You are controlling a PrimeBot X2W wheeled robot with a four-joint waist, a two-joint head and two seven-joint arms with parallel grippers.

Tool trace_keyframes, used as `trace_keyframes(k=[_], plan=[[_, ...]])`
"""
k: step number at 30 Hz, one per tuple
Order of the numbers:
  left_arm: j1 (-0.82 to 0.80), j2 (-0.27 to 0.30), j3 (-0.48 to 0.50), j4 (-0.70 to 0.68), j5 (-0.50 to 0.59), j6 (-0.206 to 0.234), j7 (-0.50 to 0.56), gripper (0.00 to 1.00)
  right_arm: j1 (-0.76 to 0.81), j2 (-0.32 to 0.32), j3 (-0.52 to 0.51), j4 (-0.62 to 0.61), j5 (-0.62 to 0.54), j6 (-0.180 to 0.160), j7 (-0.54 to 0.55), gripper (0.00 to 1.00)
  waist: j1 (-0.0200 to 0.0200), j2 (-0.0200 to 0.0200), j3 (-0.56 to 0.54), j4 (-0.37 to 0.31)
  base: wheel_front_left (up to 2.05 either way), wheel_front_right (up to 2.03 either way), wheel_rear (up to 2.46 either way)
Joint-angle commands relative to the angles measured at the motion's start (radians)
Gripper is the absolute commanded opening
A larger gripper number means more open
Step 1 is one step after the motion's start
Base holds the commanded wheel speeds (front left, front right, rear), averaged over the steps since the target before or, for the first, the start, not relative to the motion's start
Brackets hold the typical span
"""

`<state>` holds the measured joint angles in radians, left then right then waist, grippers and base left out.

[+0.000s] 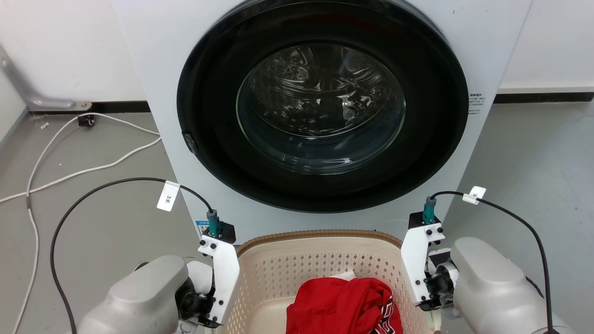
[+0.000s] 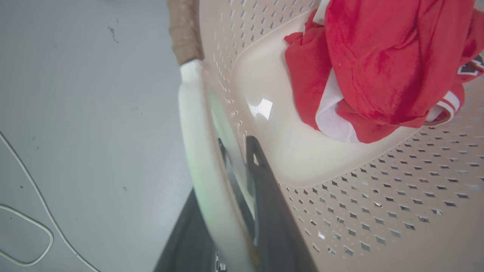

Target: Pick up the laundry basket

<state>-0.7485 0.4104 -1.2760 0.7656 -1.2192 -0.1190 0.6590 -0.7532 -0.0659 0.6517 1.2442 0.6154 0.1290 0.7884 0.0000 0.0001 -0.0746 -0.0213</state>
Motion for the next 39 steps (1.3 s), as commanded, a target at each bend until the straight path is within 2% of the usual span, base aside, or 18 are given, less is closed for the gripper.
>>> trace_keyframes(k=[1, 39], plan=[[0.001, -0.016, -0.008, -0.023, -0.006, -0.02, 0.012, 0.0, -0.022, 0.011, 0.005, -0.007, 0.0, 0.003, -0.009, 0.0, 0.0, -0.0001, 0.002, -0.002, 0.0, 0.0, 0.0], [0.003, -0.018, -0.009, -0.03, 0.012, -0.02, 0.034, 0.0, -0.057, 0.012, 0.019, 0.026, 0.016, 0.003, -0.015, 0.0, 0.0, -0.0001, 0.024, 0.0, 0.0, 0.0, 0.0]])
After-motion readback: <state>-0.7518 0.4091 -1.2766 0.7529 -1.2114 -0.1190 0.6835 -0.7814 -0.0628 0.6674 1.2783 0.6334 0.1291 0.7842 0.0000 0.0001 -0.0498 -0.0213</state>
